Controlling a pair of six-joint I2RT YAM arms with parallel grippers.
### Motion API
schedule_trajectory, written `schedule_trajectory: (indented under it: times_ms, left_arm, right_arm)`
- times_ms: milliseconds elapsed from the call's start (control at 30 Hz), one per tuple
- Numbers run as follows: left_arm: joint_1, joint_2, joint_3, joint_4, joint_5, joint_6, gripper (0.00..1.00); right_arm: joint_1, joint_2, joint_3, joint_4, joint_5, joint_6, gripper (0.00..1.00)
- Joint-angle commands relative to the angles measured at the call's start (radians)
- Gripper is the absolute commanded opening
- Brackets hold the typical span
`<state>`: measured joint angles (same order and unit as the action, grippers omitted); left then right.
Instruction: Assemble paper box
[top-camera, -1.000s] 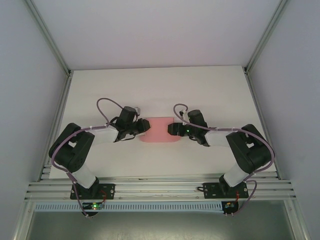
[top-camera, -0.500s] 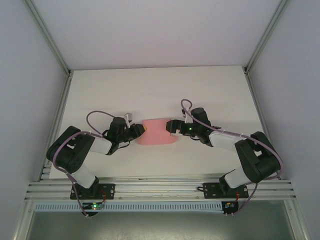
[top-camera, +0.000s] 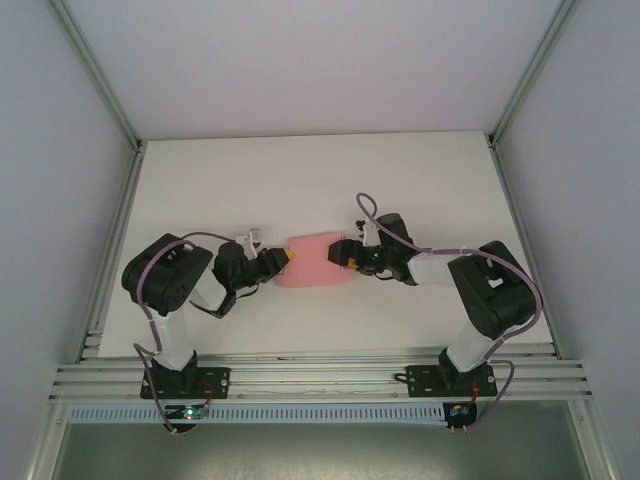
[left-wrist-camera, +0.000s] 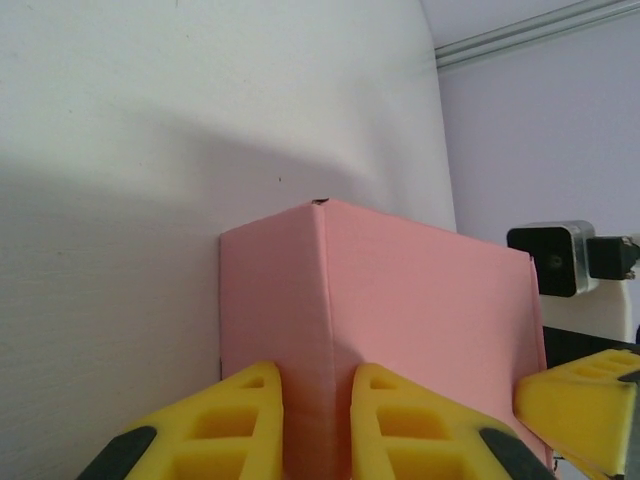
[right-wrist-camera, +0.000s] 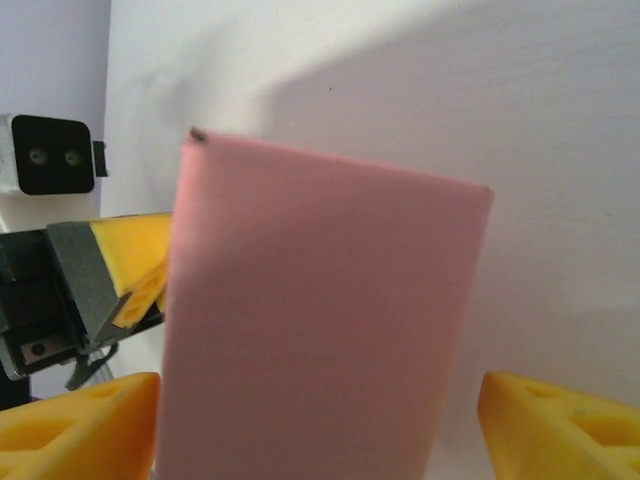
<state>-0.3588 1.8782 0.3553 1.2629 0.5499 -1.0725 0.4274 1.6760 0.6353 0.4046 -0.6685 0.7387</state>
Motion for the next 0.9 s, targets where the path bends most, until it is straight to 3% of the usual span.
schedule_trajectory:
  times_ms: [0, 167, 300, 400, 467, 533, 667, 733, 867]
  left_arm:
    - [0.009, 0.017, -0.006, 0.049, 0.022, -0.006, 0.07]
    - [0.009, -0.022, -0.007, -0.024, 0.005, 0.034, 0.08]
    - [0.009, -0.073, -0.008, -0.096, -0.009, 0.069, 0.17]
    - [0.009, -0.118, 0.011, -0.180, -0.018, 0.096, 0.21]
    - [0.009, -0.142, 0.035, -0.223, -0.012, 0.112, 0.34]
    - [0.009, -0.168, 0.060, -0.261, 0.008, 0.125, 0.41]
    - [0.008, -0.266, 0.106, -0.409, -0.007, 0.182, 0.74]
    - [0.005, -0.337, 0.136, -0.546, -0.042, 0.227, 0.79]
    - [-0.007, -0.500, 0.180, -0.791, -0.139, 0.323, 1.00]
  right_arm:
    - [-0.006, 0.025, 0.022, 0.090, -0.067, 0.042, 0.74]
    - [-0.020, 0.017, 0.020, 0.110, -0.060, 0.058, 0.64]
    - [-0.029, -0.001, 0.005, 0.150, -0.083, 0.081, 0.42]
    - [-0.029, -0.008, 0.001, 0.161, -0.094, 0.091, 0.39]
    - [-0.032, -0.017, -0.002, 0.166, -0.104, 0.093, 0.38]
    - [-0.034, -0.025, -0.007, 0.170, -0.105, 0.096, 0.37]
    - [-0.044, -0.055, -0.022, 0.175, -0.101, 0.106, 0.35]
    - [-0.055, -0.071, -0.033, 0.174, -0.088, 0.128, 0.35]
    - [-0.065, -0.100, -0.051, 0.180, -0.079, 0.137, 0.34]
